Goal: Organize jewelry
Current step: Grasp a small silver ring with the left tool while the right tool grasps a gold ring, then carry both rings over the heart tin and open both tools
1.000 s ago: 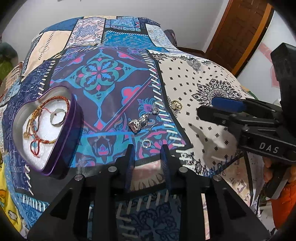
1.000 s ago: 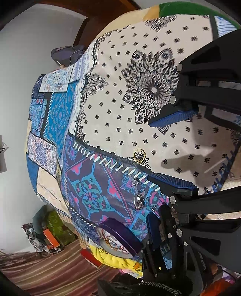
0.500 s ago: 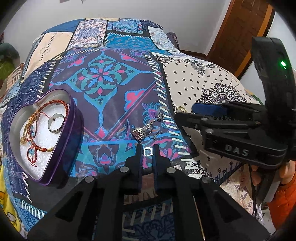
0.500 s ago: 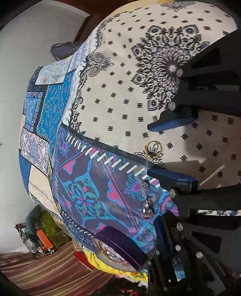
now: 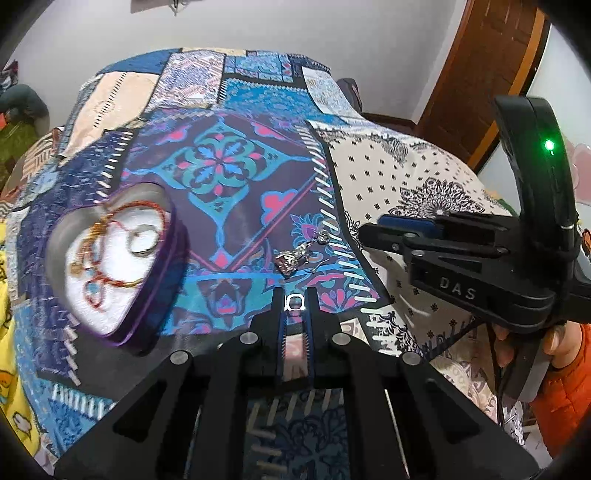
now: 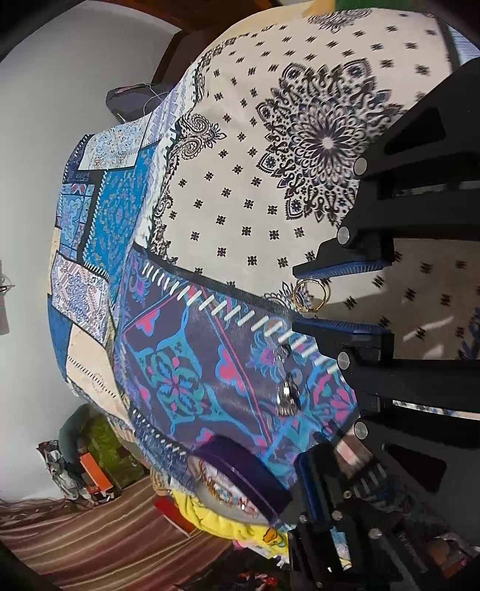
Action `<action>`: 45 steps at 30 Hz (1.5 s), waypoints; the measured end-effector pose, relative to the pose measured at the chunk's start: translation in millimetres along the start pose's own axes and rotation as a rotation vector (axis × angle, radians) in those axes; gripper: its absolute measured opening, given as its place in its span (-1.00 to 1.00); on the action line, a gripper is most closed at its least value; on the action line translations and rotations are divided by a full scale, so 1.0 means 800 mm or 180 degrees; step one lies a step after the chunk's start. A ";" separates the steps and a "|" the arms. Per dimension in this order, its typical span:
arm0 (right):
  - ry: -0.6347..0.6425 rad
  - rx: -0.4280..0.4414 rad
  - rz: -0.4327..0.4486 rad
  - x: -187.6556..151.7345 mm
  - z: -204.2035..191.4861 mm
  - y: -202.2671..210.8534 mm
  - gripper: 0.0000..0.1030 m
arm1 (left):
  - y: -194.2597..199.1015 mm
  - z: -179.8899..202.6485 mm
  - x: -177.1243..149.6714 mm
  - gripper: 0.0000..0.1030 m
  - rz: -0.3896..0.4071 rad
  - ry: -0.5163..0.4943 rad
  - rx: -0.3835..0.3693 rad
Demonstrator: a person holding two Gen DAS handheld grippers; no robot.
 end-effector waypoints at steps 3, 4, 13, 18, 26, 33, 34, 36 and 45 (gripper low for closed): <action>0.0015 0.0004 0.0083 0.007 -0.009 0.014 -0.62 | 0.018 -0.005 0.005 -0.85 0.0083 -0.0002 0.0043; 0.0020 0.0007 0.0107 0.010 -0.011 0.017 -0.62 | 0.025 -0.007 0.007 -0.85 0.0121 -0.0008 0.0059; 0.0142 0.0066 0.0440 0.048 -0.045 0.061 -0.62 | 0.087 -0.025 0.033 -0.85 0.0452 0.0027 0.0169; 0.0224 0.0129 0.0607 0.068 -0.070 0.078 -0.62 | 0.125 -0.041 0.053 -0.85 0.0656 0.0034 0.0254; 0.0351 0.0282 0.0770 0.093 -0.117 0.081 -0.62 | 0.173 -0.079 0.084 -0.85 0.0960 0.0045 0.0421; 0.0458 0.0447 0.0724 0.100 -0.157 0.053 -0.62 | 0.187 -0.115 0.092 -0.85 0.1047 0.0104 0.0520; 0.0464 0.0466 0.0703 0.098 -0.161 0.050 -0.62 | 0.186 -0.120 0.092 -0.85 0.1041 0.0116 0.0540; 0.0485 0.0497 0.0646 0.096 -0.168 0.037 -0.62 | 0.181 -0.130 0.088 -0.85 0.1011 0.0152 0.0546; 0.0514 0.0580 0.0413 0.081 -0.185 -0.008 -0.62 | 0.145 -0.159 0.073 -0.85 0.0830 0.0335 0.0407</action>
Point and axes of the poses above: each gripper's, at about its wrist camera, not at the fingertips, and y roughly against the way its jaws point, z to its right, x to its top, the point moved 9 cm from there along -y, roughly the way its jaws point, and after that the axes turned 8 degrees about z, right-handed, at the moved point
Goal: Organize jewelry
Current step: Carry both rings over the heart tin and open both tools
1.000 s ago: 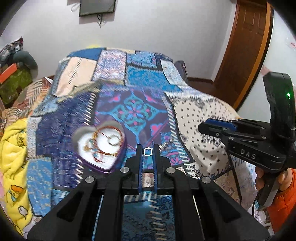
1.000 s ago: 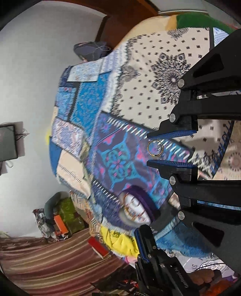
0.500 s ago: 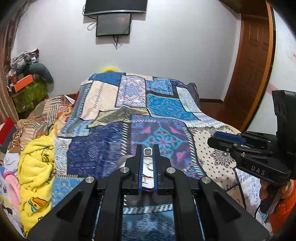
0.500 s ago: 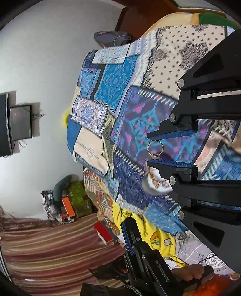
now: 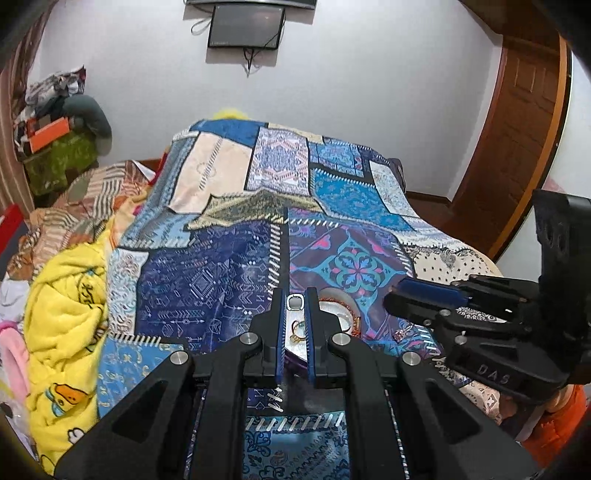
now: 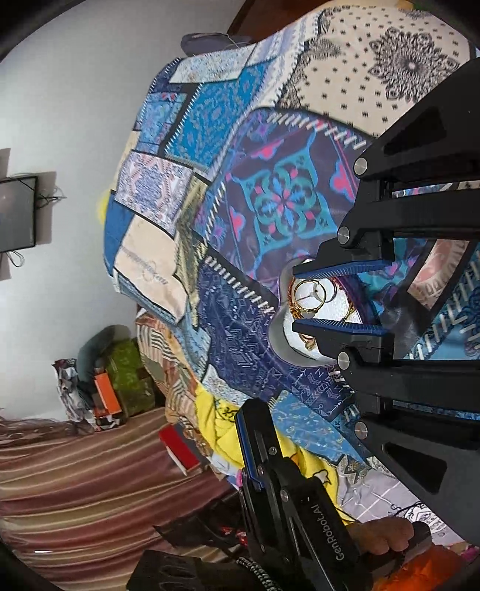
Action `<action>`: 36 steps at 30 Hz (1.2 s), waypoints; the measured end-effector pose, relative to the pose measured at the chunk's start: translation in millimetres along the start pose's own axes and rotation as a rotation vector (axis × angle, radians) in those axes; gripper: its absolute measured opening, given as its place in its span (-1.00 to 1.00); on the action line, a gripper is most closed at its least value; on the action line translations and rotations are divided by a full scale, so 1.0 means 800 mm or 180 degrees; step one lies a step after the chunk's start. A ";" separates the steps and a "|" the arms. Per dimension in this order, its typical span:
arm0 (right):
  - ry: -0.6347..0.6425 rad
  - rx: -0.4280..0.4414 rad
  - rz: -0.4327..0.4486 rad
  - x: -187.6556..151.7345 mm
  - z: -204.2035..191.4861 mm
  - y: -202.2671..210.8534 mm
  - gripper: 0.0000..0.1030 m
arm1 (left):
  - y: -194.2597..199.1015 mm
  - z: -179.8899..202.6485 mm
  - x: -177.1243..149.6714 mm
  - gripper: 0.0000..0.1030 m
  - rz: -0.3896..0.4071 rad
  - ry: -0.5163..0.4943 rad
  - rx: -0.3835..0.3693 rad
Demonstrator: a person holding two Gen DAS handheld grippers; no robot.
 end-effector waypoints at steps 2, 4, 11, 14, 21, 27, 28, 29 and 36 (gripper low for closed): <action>-0.0010 0.0026 -0.0043 -0.004 -0.001 -0.009 -0.62 | -0.009 -0.002 -0.005 -0.85 -0.0051 0.0018 -0.0032; -0.0018 0.0045 -0.0077 -0.008 -0.002 -0.017 -0.62 | -0.019 -0.003 -0.010 -0.85 -0.0099 0.0019 -0.0051; 0.0035 0.0136 -0.0212 -0.019 -0.012 -0.043 -0.62 | -0.050 -0.006 -0.021 -0.85 -0.0243 0.0000 -0.0145; 0.0064 0.0159 -0.0265 -0.024 -0.015 -0.049 -0.62 | -0.062 -0.006 -0.024 -0.85 -0.0295 0.0008 -0.0187; 0.0048 0.0181 -0.0326 -0.030 -0.011 -0.058 -0.61 | -0.083 -0.007 -0.036 -0.85 -0.0449 0.0088 -0.0278; 0.0086 0.0153 -0.0345 -0.030 -0.011 -0.056 -0.61 | -0.088 -0.011 -0.044 -0.85 -0.0535 0.0172 -0.0286; 0.0084 0.0151 -0.0358 -0.029 -0.011 -0.057 -0.61 | -0.087 -0.012 -0.044 -0.85 -0.0532 0.0175 -0.0284; 0.0072 0.0149 -0.0370 -0.029 -0.010 -0.056 -0.61 | -0.085 -0.012 -0.043 -0.85 -0.0520 0.0177 -0.0288; 0.0005 0.0122 -0.0339 -0.022 -0.007 -0.036 -0.56 | -0.064 -0.008 -0.028 -0.84 -0.0423 0.0097 -0.0241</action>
Point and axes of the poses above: each gripper's, at about its wrist camera, not at the fingertips, and y roughly against the way its jaws point, z to its right, x to its top, the point moved 9 cm from there along -y, roughly the way its jaws point, and after that the axes turned 8 degrees about z, right-handed, at the moved point
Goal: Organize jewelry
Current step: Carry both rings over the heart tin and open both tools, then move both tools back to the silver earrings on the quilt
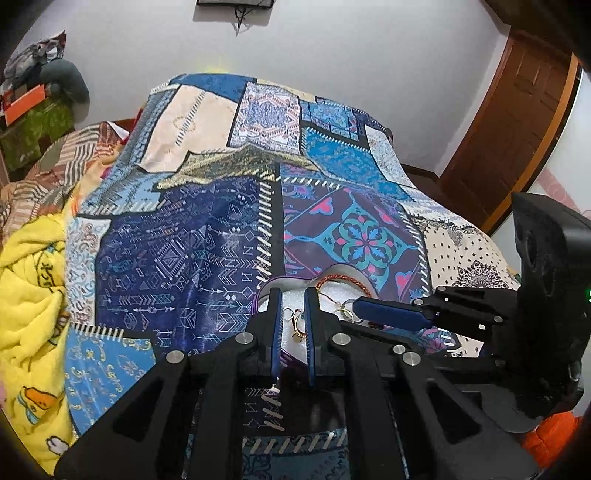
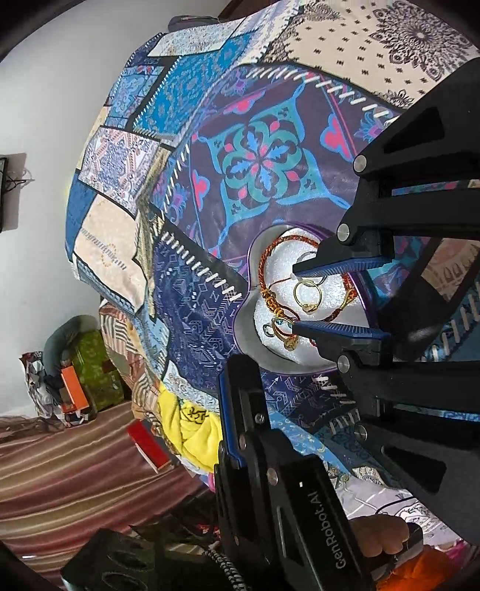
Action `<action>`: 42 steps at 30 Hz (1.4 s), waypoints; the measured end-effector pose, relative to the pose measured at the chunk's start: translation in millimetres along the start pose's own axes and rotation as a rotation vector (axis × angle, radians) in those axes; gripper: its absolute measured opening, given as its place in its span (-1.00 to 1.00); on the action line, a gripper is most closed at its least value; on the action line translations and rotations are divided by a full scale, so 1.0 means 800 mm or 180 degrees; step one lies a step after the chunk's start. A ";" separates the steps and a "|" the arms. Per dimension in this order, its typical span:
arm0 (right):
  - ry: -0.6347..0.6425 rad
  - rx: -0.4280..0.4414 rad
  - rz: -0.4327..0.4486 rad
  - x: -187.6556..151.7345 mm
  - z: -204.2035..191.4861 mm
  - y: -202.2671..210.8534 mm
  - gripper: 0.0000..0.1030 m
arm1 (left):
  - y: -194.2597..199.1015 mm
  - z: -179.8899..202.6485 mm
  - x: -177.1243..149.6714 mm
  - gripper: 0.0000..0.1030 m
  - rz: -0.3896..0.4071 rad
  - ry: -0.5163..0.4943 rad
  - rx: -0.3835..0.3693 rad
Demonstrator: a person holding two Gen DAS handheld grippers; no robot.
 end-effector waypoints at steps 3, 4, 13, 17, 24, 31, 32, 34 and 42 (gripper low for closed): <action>-0.0025 -0.0024 0.0071 0.005 0.001 0.015 -0.56 | 0.012 0.004 0.005 -0.83 0.0051 -0.0053 0.0061; -0.0030 -0.0041 0.0099 0.008 0.001 0.020 -0.55 | 0.016 0.005 0.006 -0.82 0.0064 -0.0066 0.0066; -0.0106 -0.0196 0.0346 0.019 0.015 0.079 -0.55 | 0.053 0.025 0.014 -0.72 0.0163 -0.0161 0.0166; -0.0164 -0.0326 0.0439 0.017 0.031 0.104 -0.32 | 0.071 0.039 0.017 -0.47 0.0218 -0.0219 0.0204; -0.0355 -0.0528 0.0538 0.002 0.073 0.144 -0.15 | 0.090 0.073 0.013 -0.17 0.0272 -0.0319 0.0210; -0.0531 -0.0693 0.0500 -0.024 0.116 0.165 -0.15 | 0.075 0.108 0.002 -0.15 0.0176 -0.0399 0.0128; -0.0555 -0.0718 0.0485 -0.029 0.123 0.167 -0.15 | 0.070 0.113 0.000 -0.15 0.0151 -0.0403 0.0106; -0.0602 -0.0758 0.0458 -0.037 0.135 0.170 -0.15 | 0.063 0.120 -0.005 -0.15 0.0113 -0.0410 0.0085; -0.0811 -0.0838 0.0282 -0.073 0.177 0.167 -0.15 | 0.014 0.152 -0.036 -0.15 -0.0189 -0.0420 -0.0052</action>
Point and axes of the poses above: each gripper's, at about its wrist camera, not at the fingertips, and y roughly against the way its jaws point, z to its right, x to its top, the point moved 9 cm from there along -y, roughly the way its jaws point, and after that the axes turned 8 degrees about z, right-handed, at the moved point
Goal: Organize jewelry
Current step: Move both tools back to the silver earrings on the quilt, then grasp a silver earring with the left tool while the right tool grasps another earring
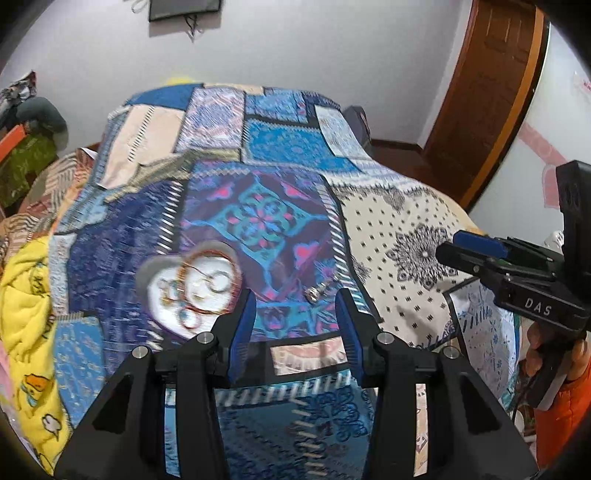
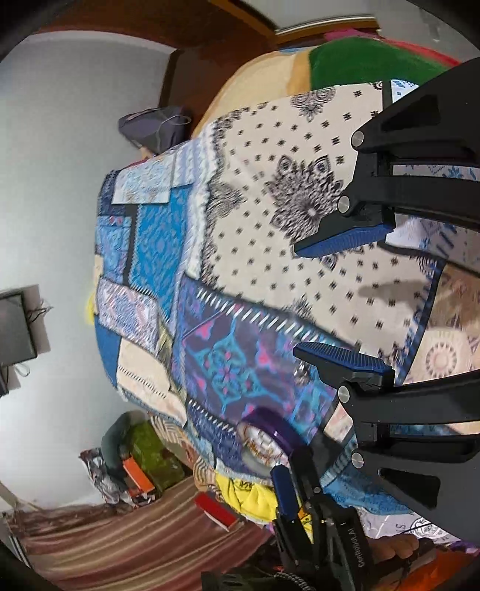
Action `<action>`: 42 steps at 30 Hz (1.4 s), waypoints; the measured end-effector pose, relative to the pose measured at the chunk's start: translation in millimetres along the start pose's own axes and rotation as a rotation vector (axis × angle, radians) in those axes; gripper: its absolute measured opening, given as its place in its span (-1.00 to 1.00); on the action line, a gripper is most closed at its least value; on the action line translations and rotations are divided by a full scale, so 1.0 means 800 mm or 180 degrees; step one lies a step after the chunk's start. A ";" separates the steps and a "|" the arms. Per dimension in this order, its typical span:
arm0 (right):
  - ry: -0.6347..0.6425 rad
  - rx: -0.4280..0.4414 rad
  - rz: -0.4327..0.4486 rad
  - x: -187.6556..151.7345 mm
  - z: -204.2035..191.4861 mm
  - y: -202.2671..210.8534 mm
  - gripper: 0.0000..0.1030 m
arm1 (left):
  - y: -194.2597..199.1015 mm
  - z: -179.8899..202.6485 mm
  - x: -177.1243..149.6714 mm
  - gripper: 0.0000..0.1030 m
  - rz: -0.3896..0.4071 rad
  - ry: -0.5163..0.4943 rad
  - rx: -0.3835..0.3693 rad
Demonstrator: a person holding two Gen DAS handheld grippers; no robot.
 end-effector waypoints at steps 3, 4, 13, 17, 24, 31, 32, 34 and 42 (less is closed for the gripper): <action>-0.0027 -0.0004 -0.0073 -0.008 0.009 -0.010 -0.15 | -0.020 0.014 -0.012 -0.15 -0.0105 -0.0020 -0.0074; -0.0033 0.0006 -0.0090 -0.011 0.010 -0.012 -0.15 | -0.027 0.019 -0.016 -0.15 -0.0145 -0.0025 -0.0107; -0.0005 0.0135 -0.0230 -0.022 0.002 -0.038 -0.14 | -0.086 0.027 -0.035 -0.46 -0.0386 -0.0046 -0.0112; 0.0008 0.0199 -0.0269 -0.022 -0.003 -0.049 -0.15 | -0.106 0.017 -0.034 -0.52 -0.0413 -0.0016 -0.0027; 0.0064 0.0267 -0.0348 -0.023 -0.012 -0.070 -0.15 | -0.123 0.012 -0.031 -0.54 -0.0383 -0.0042 0.0013; 0.0183 0.0385 -0.0441 -0.024 -0.034 -0.092 -0.18 | -0.132 0.013 -0.025 -0.70 -0.0305 -0.0069 0.0009; 0.0236 0.0391 -0.0450 -0.025 -0.039 -0.095 -0.23 | -0.130 0.011 -0.024 -0.70 -0.0275 -0.0048 0.0016; 0.0297 0.0419 -0.0494 -0.027 -0.048 -0.102 -0.40 | -0.126 0.007 -0.021 -0.70 -0.0226 0.0000 0.0012; 0.0348 0.0435 -0.0513 -0.029 -0.060 -0.118 -0.78 | -0.115 -0.006 -0.017 -0.70 -0.0177 0.0088 0.0009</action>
Point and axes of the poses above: each gripper's, at about its wrist camera, not at the fingertips, and y roughly against the way its jaws point, z to its right, x to its top, the point moved 9 cm from there along -y, roughly the way its jaws point, and after that the axes turned 8 degrees about z, right-handed, at the moved point
